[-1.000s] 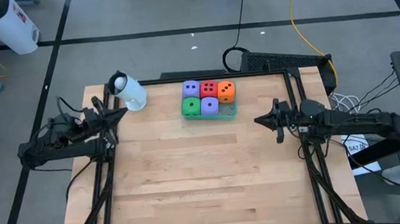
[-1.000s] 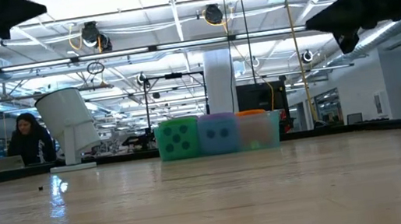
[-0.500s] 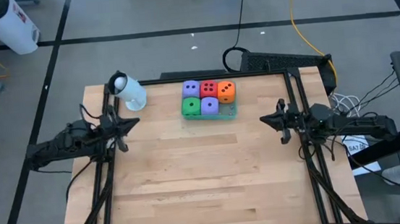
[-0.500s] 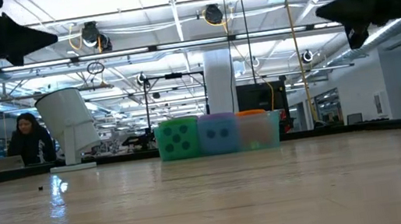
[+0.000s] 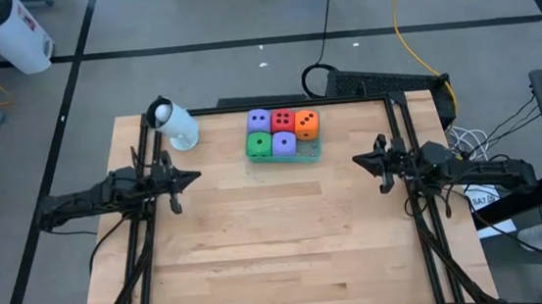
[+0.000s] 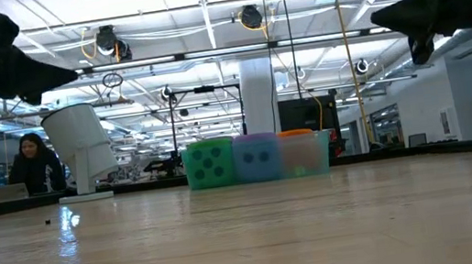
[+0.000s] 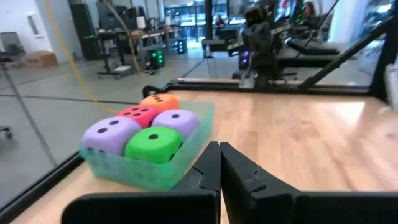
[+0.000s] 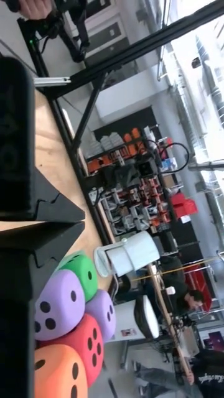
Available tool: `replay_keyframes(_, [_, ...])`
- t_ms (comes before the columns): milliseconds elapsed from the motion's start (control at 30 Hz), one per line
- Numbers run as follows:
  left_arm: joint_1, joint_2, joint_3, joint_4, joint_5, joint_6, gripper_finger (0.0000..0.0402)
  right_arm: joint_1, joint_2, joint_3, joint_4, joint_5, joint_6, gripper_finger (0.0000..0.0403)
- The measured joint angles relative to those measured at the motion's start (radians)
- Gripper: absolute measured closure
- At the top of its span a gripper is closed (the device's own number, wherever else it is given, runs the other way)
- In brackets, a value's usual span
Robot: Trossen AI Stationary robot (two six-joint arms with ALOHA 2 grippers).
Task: Pick & Place Dice
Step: Return to Home Position
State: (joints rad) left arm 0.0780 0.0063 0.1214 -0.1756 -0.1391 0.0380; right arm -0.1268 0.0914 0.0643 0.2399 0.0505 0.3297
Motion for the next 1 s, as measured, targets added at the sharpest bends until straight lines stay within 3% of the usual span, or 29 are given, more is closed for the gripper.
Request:
replay_keyframes(333, [0.001,0.000,-0.076,0.123,0.045,-0.049,0.0399,0.000,0.014,-0.003,0.003,0.021,0.010,0.0403])
replay_keyframes(1000, [0.002,0.000,-0.079,0.133,0.030,-0.063,0.0396,0.000,0.020,-0.004,0.025,0.027,-0.035,0.0403])
